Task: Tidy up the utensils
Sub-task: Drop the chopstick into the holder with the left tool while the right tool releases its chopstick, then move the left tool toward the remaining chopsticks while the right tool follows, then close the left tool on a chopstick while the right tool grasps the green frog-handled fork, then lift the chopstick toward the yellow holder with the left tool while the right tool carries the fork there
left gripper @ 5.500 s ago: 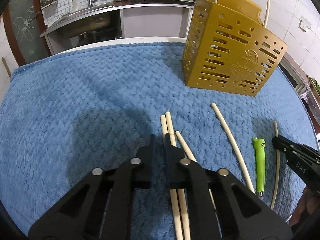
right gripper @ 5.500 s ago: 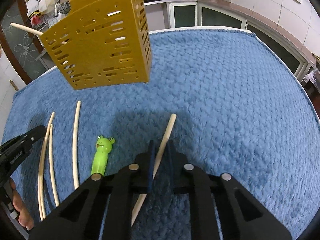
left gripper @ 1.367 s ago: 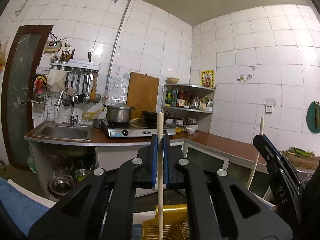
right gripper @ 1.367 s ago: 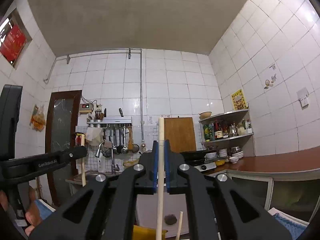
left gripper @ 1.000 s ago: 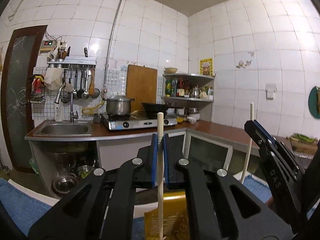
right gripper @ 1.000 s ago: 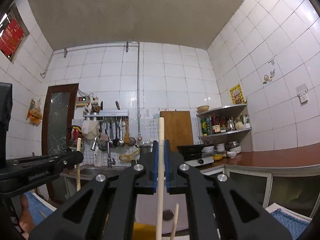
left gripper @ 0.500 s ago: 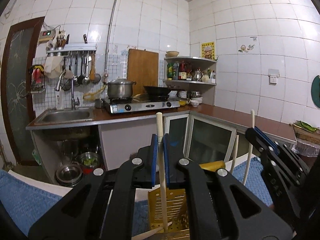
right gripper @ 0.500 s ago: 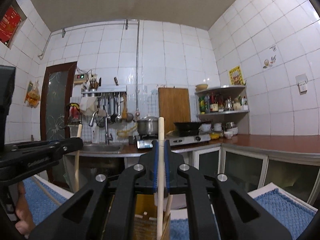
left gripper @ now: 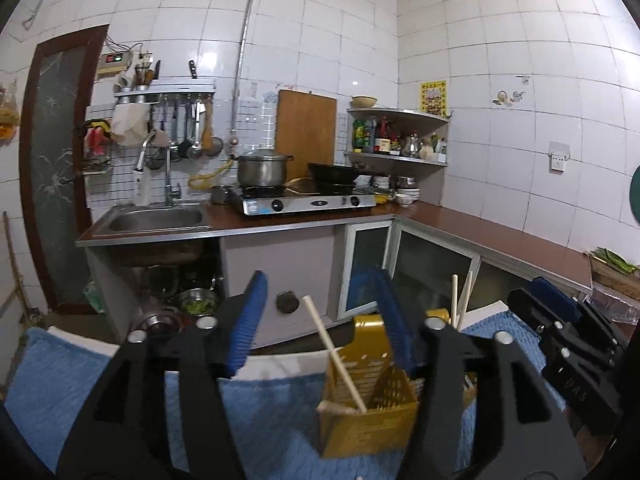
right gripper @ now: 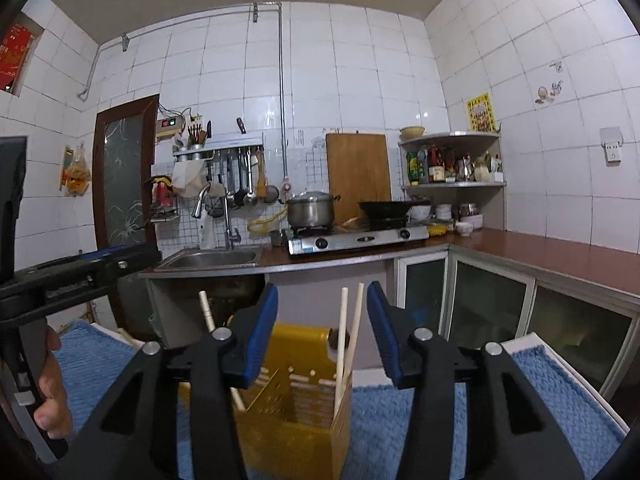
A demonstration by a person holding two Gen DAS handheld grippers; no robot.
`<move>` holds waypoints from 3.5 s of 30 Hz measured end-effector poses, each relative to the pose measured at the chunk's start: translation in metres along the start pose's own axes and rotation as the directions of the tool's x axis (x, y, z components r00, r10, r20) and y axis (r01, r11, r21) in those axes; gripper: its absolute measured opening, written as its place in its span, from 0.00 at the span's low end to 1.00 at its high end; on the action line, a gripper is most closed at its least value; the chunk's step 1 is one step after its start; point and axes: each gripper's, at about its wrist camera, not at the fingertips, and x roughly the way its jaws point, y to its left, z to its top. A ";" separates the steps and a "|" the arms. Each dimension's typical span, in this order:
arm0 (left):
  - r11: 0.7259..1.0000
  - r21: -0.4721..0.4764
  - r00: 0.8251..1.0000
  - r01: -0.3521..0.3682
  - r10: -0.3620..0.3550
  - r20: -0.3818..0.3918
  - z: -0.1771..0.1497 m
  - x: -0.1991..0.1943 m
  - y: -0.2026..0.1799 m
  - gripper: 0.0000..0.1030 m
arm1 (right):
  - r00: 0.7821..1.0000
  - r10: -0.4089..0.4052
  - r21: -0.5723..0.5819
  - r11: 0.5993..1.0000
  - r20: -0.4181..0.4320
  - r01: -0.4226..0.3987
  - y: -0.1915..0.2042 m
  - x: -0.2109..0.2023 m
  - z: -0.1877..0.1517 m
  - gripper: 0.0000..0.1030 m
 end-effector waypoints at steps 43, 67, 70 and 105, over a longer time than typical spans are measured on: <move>0.991 -0.055 0.777 -0.122 0.060 -0.626 -0.168 -0.030 0.043 0.91 | 0.734 -0.024 0.101 0.987 -0.679 0.125 0.027 -0.016 -0.157 0.54; 0.992 -0.011 0.680 -0.127 0.079 -0.729 -0.175 0.041 0.025 0.35 | 0.653 -0.044 0.070 0.986 -0.756 0.148 0.030 0.018 -0.168 0.23; 0.991 0.010 0.681 -0.136 0.101 -0.725 -0.173 0.046 0.025 0.29 | 0.656 -0.041 0.072 0.987 -0.754 0.145 0.029 0.019 -0.168 0.22; 0.998 0.009 0.748 -0.069 0.057 -0.661 -0.150 0.027 0.027 0.06 | 0.745 -0.022 0.103 0.987 -0.667 0.122 0.009 0.004 -0.135 0.18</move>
